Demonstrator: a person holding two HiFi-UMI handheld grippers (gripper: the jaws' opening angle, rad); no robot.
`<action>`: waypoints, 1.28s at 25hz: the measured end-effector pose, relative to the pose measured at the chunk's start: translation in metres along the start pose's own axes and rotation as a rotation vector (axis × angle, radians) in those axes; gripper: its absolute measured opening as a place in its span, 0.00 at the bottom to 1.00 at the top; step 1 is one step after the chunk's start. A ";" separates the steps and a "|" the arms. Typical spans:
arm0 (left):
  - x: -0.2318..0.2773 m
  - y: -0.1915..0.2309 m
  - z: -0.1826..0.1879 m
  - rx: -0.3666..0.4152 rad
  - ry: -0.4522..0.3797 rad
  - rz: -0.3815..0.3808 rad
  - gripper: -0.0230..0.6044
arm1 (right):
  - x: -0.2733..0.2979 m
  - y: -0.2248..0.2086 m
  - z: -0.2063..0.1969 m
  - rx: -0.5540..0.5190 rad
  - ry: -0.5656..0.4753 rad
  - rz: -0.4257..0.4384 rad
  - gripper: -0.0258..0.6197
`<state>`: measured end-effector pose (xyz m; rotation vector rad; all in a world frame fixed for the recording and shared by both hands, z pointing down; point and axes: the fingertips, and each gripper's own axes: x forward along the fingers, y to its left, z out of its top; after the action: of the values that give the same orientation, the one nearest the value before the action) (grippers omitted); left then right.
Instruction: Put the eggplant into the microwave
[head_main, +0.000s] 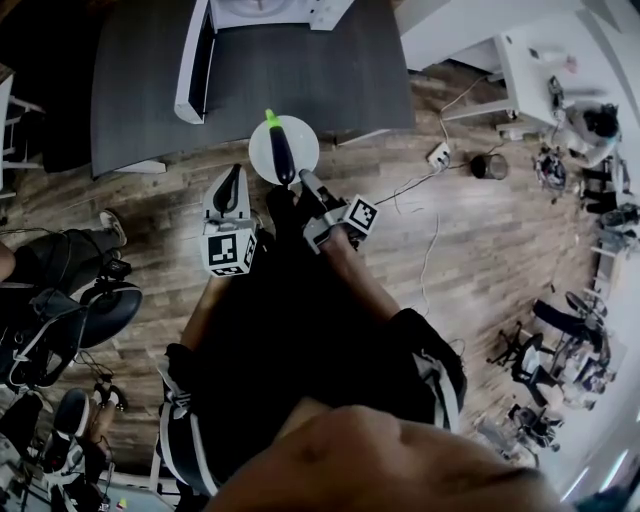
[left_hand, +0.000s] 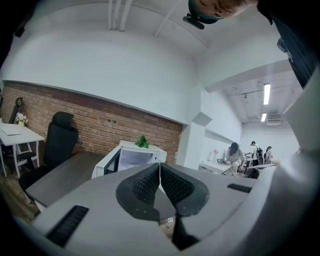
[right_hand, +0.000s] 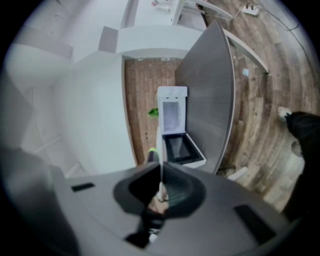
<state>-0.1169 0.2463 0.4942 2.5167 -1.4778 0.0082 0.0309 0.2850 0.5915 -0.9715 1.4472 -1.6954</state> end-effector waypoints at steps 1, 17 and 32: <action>0.001 0.001 0.001 0.000 0.002 0.002 0.10 | 0.002 0.001 0.001 0.000 0.000 0.000 0.10; 0.087 0.030 0.008 0.015 0.029 0.030 0.10 | 0.075 0.001 0.058 0.000 0.037 -0.001 0.10; 0.208 0.038 0.037 0.027 0.011 0.097 0.10 | 0.152 0.009 0.158 -0.030 0.105 -0.023 0.10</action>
<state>-0.0513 0.0422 0.4890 2.4587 -1.6049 0.0579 0.0970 0.0768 0.6138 -0.9309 1.5378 -1.7692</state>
